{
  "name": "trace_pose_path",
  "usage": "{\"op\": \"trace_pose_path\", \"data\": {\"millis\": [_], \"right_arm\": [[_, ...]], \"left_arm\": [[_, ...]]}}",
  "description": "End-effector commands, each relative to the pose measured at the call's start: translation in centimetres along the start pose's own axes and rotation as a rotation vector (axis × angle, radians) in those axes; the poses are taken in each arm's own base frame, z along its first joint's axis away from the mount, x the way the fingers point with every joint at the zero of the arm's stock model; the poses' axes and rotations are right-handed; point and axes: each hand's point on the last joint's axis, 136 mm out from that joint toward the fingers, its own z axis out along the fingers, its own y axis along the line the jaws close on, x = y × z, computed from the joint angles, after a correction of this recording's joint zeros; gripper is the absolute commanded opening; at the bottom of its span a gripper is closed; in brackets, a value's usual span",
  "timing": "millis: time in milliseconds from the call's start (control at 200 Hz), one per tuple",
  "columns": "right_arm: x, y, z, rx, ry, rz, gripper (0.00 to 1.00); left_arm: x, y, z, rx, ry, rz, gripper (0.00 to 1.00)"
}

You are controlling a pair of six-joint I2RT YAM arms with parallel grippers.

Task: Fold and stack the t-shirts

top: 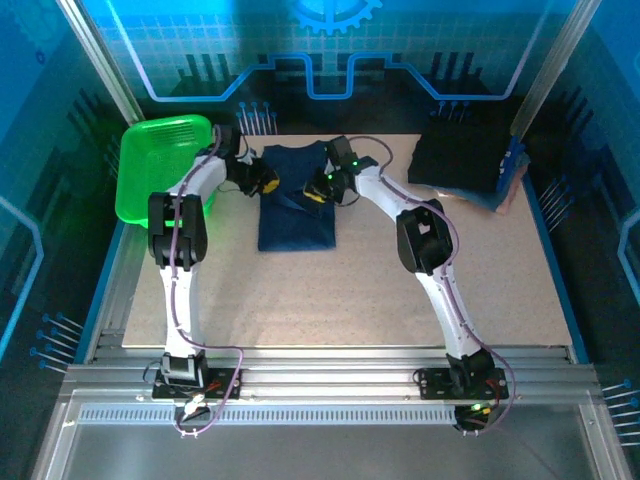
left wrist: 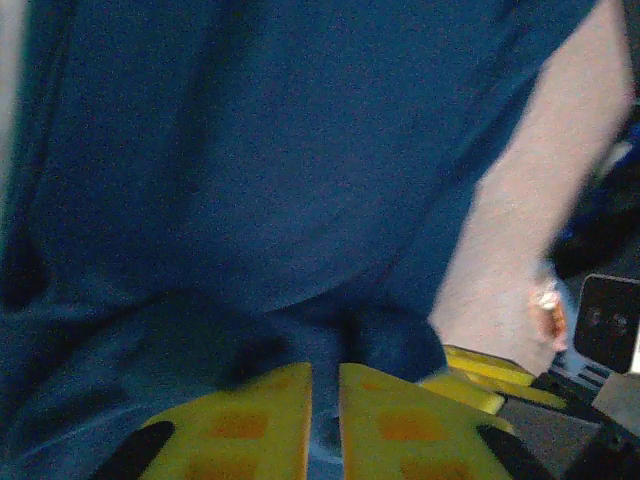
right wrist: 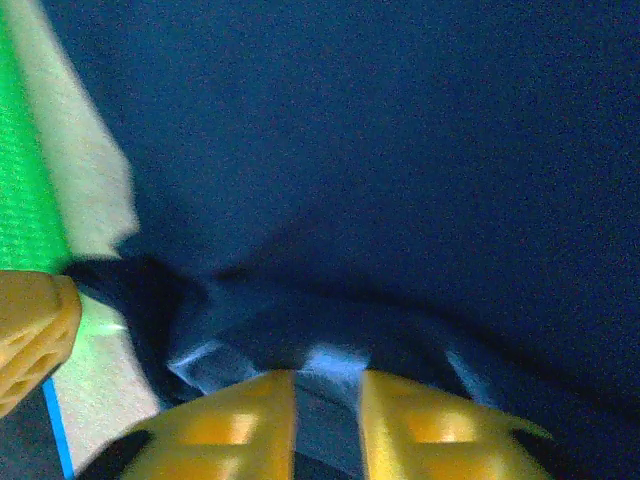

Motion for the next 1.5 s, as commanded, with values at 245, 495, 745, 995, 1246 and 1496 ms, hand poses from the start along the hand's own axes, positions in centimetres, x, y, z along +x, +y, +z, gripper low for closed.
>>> {"op": "trace_pose_path", "data": {"millis": [245, 495, 745, 995, 1246, 1496], "right_arm": [[1.1, 5.2, -10.3, 0.029, -0.024, -0.196, 0.38], [11.2, 0.9, -5.5, 0.053, 0.168, -0.213, 0.21], [11.0, 0.5, -0.2, 0.066, 0.167, -0.207, 0.16], [9.6, -0.8, 2.3, 0.116, 0.161, -0.157, 0.15], [7.7, -2.5, 3.5, 0.16, 0.131, -0.106, 0.15], [0.8, -2.7, 4.3, 0.095, -0.037, 0.01, 0.2]], "left_arm": [[-1.8, -4.7, -6.3, 0.148, -0.135, -0.009, 0.27], [8.7, -2.4, -5.8, 0.129, 0.016, 0.022, 0.33], [15.7, 3.1, -1.9, 0.007, 0.104, -0.017, 0.26], [17.0, 10.3, -0.3, -0.258, 0.099, -0.064, 0.24], [17.3, 14.6, 0.7, -0.432, 0.127, -0.096, 0.24], [18.8, 16.8, 1.0, -0.483, 0.173, -0.093, 0.24]]}}
